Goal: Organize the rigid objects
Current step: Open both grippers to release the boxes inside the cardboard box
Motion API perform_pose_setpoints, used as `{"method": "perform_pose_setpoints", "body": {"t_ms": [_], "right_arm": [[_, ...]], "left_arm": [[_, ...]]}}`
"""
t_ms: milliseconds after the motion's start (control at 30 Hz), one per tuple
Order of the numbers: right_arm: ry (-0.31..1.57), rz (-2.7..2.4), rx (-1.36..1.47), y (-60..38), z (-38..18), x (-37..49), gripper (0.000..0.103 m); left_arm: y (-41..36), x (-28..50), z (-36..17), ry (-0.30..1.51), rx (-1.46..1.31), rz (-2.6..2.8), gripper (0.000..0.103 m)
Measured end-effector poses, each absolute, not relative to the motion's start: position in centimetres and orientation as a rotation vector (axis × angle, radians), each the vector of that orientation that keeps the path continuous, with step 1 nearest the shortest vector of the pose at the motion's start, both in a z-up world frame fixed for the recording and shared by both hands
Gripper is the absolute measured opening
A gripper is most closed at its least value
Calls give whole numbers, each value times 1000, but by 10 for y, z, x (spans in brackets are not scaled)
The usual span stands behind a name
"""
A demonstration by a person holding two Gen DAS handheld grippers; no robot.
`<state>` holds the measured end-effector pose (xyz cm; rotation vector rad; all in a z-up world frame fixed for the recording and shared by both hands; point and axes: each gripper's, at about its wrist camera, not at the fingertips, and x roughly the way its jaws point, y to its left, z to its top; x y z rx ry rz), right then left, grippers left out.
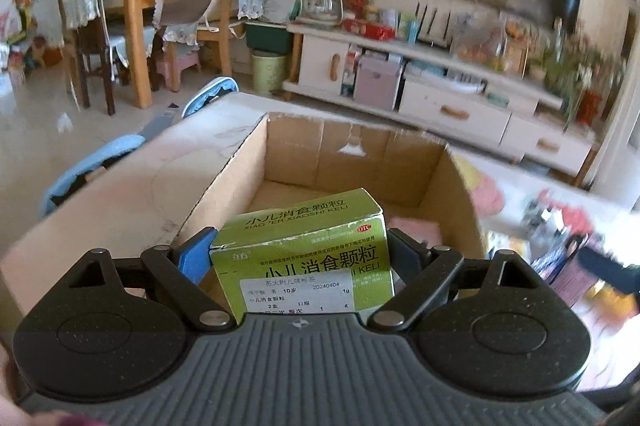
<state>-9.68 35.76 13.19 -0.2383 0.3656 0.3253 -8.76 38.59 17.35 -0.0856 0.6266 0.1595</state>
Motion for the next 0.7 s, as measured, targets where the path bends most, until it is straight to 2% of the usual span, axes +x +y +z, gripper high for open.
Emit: {"method": "perform_pose_setpoints", "body": {"t_ms": [100,700], "right_arm": [[362,308,-226,355,133,-95,92],[375,194,-153,323,116,-122,92]], "left_arm": [[394,-90,177,569,-117,152,103],[385,-90,173,558,-87,149,103]]}}
